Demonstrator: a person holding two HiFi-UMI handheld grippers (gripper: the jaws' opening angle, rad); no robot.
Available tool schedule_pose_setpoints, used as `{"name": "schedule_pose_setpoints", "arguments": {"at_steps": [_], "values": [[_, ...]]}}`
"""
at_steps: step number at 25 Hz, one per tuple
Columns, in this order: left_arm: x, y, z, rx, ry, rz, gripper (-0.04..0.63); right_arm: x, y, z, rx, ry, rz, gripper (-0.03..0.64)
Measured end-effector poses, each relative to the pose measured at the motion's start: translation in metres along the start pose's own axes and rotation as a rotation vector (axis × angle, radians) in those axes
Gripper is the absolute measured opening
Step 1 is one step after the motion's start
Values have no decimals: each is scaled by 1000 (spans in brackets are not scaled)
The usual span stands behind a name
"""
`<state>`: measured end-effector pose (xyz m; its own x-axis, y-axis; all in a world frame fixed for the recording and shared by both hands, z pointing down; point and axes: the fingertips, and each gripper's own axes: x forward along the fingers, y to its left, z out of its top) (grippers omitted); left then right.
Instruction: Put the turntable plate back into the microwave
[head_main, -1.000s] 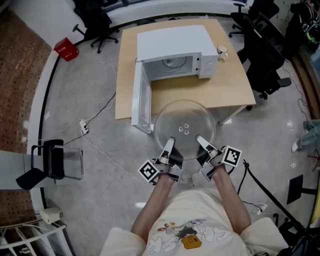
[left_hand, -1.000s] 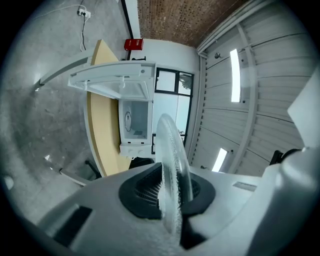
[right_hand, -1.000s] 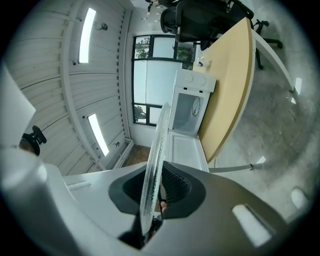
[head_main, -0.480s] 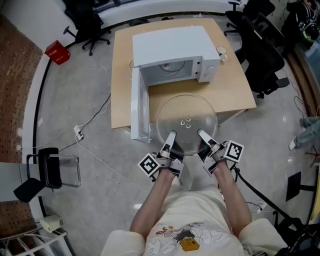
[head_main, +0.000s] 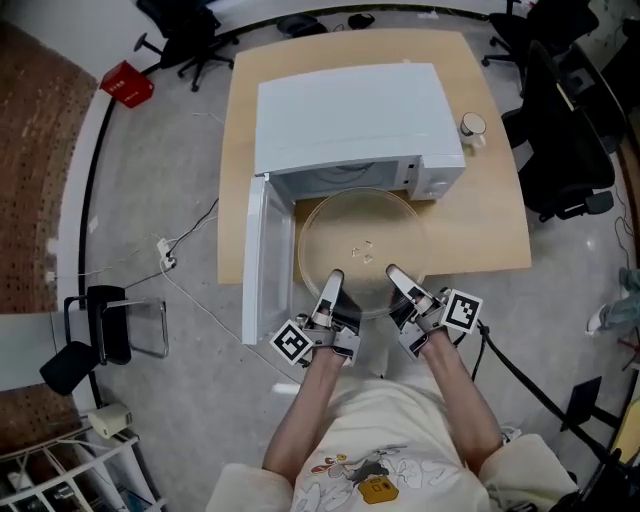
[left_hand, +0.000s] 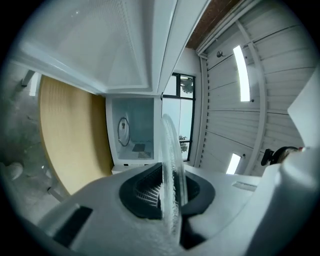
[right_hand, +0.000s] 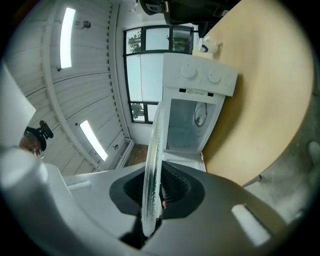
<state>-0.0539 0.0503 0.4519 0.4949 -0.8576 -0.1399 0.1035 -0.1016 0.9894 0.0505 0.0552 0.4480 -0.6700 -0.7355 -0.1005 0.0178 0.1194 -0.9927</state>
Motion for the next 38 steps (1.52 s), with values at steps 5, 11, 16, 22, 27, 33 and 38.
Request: {"name": "schedule_pose_setpoints", "arguments": {"at_steps": [5,11,16,22,27,33,38], "values": [[38,17,16,11,-52,-4,26,29,-17,37,10,51,0,32],[56,37,33,-4,-87,13,26,49,-39,52,23,91,-31,34],[68,65,59,-16,-148,41,26,74,-67,61,7,74,-60,34],[96,90,83,-13,-252,54,28,97,-93,79,20,-5,-68,34],[107,101,100,-7,-327,65,28,115,-107,88,26,-68,-72,34],[118,116,111,-26,-383,68,28,131,-120,101,7,-80,-75,35],[128,129,121,-28,-399,58,28,144,-132,110,-13,-76,-75,35]]}}
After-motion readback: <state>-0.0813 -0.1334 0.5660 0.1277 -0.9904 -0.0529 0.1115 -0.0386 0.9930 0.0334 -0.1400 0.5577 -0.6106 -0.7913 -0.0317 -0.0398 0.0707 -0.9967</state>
